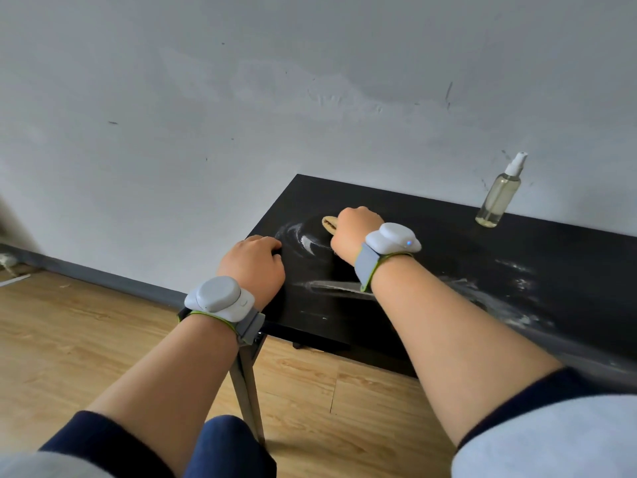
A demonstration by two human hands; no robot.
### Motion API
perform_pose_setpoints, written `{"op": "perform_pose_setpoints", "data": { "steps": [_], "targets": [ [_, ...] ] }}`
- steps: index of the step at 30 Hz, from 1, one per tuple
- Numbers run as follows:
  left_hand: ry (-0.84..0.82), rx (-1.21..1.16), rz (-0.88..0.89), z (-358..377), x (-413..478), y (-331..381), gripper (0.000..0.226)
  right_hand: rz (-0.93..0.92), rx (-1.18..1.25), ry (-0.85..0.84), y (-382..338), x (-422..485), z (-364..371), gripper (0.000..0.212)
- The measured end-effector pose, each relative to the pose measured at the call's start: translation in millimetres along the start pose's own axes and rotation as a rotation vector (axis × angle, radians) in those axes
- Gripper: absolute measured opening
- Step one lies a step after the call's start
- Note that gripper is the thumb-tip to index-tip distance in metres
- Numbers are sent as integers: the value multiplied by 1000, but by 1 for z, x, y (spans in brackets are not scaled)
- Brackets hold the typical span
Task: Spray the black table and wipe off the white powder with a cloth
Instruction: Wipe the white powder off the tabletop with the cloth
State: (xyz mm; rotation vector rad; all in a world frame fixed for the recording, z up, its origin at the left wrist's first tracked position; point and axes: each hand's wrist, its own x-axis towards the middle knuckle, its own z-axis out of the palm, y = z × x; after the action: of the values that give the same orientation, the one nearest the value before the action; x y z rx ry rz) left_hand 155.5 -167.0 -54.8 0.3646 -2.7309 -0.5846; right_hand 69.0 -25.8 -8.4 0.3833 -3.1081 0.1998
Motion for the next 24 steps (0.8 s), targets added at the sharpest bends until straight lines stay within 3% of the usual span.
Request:
{"op": "perform_pose_setpoints", "data": {
  "steps": [4,8,13,16,24],
  "targets": [
    [3,-4,-16,1,-1,-2,34,-39,114,-44,-20,14,3,19],
    [1,3,-55,-1,-2,2,41,-137,243,-101,-42,30,12,8],
    [26,-63,-116,-6,-2,5,40,-267,507,-215,-47,26,16,45],
    [-1,-41,-144,-8,-1,8,44,-362,486,-276,-38,20,10,47],
    [-119,34,-141,-9,1,9,39,-345,367,-354,4,3,-10,52]
  ]
}}
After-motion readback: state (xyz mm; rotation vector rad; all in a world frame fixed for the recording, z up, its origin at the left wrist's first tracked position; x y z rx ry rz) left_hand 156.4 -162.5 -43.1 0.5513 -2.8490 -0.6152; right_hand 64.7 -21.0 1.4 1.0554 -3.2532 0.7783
